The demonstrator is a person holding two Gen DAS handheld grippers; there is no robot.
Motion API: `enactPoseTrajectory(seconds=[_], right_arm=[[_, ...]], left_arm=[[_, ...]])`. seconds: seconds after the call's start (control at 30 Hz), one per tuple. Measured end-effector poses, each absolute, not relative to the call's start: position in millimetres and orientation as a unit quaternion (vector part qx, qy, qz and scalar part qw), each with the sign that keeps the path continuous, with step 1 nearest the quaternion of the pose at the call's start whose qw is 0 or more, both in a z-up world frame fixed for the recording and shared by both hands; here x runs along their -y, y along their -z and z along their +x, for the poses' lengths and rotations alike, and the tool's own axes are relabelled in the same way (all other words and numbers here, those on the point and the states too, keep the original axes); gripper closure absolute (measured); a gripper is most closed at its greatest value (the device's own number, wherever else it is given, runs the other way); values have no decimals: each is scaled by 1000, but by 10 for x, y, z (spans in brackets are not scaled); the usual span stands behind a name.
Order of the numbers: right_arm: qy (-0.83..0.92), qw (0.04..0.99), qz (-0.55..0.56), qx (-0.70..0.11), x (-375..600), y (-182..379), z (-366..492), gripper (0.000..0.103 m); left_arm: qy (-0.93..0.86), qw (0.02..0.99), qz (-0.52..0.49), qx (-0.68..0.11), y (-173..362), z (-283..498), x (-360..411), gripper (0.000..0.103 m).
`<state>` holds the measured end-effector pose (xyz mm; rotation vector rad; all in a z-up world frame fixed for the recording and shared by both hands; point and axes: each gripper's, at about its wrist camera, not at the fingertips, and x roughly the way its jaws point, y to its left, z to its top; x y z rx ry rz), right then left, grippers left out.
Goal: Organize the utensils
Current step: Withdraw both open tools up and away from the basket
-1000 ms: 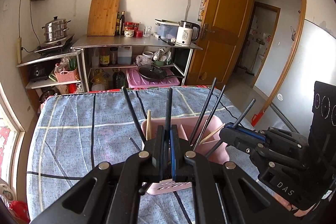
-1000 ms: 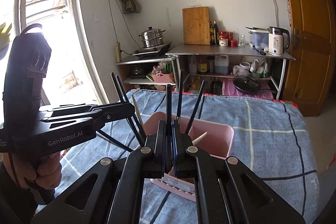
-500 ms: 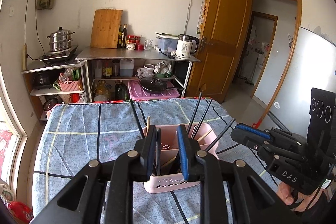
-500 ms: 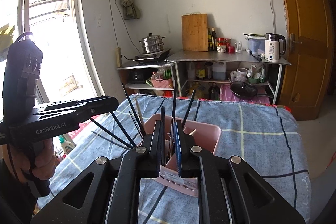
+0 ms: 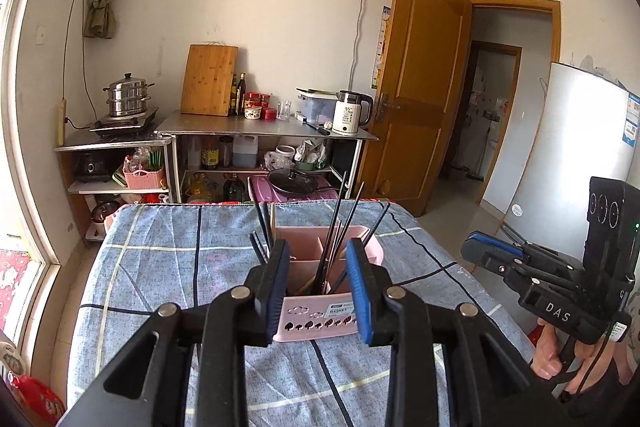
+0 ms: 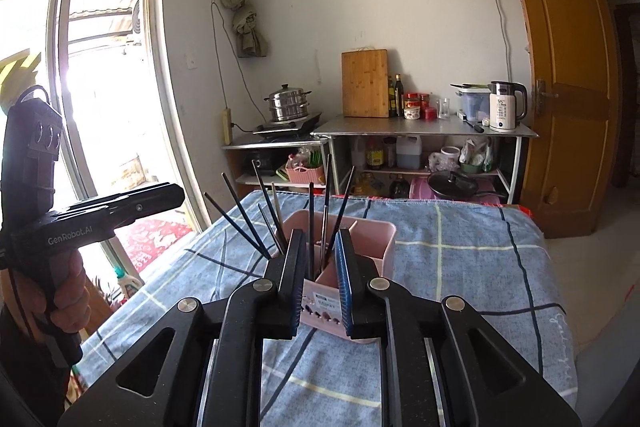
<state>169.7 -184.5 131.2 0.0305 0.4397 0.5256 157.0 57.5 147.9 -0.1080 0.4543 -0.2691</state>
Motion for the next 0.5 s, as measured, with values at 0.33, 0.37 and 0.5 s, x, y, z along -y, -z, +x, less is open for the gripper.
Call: enactPoseTrajectory(seconds=[0.33,0.37,0.5], right_arm=[[-246,946,11,-211,1936,-1070,1246,81],[-243,947,7,-212,1929,-1035,1208,81],[-239,946,-1,-220,1909,-888,1084,81]], left_arm=[[123,967,-50,-216,-1133,1140,-453,64],[124,966,-52,-219,-1090,1113,-436,63],[121,964,-55,-230,-901,997,-373,63]])
